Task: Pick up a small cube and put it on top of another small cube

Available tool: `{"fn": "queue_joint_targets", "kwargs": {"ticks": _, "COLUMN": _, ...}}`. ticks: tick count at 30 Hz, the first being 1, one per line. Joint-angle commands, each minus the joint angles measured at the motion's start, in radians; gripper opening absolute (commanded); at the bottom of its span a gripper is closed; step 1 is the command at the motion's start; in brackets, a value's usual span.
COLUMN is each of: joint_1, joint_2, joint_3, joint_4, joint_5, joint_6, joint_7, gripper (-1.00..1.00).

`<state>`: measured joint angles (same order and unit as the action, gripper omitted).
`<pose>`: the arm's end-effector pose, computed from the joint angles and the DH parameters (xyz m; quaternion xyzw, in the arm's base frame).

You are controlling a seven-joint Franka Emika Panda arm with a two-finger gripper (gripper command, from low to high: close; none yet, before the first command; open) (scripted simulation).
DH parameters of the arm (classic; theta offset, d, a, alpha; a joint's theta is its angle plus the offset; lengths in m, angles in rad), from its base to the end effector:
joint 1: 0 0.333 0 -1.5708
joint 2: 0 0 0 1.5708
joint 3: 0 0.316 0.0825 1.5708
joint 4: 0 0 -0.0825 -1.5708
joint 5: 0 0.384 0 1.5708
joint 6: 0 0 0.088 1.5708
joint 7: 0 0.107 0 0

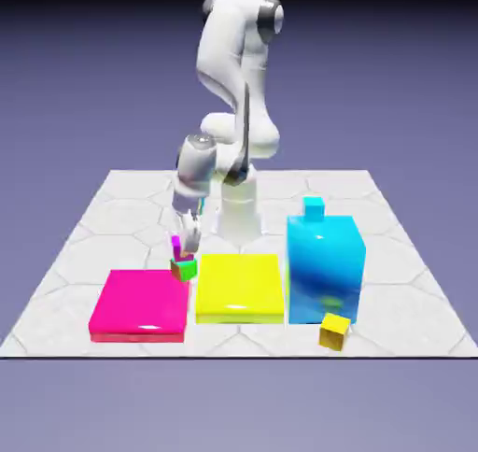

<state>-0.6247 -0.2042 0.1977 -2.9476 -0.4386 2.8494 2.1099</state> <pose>0.3126 -0.1230 0.2360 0.4845 -0.8687 0.0995 0.0278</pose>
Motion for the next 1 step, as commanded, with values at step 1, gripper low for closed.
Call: {"fn": "queue_joint_targets", "kwargs": {"ticks": 1, "joint_1": 0.02, "joint_2": -0.036, "joint_3": -0.009, "joint_4": 0.0, "joint_5": 0.029, "joint_6": -0.036, "joint_7": -0.021, "gripper": 1.0}}
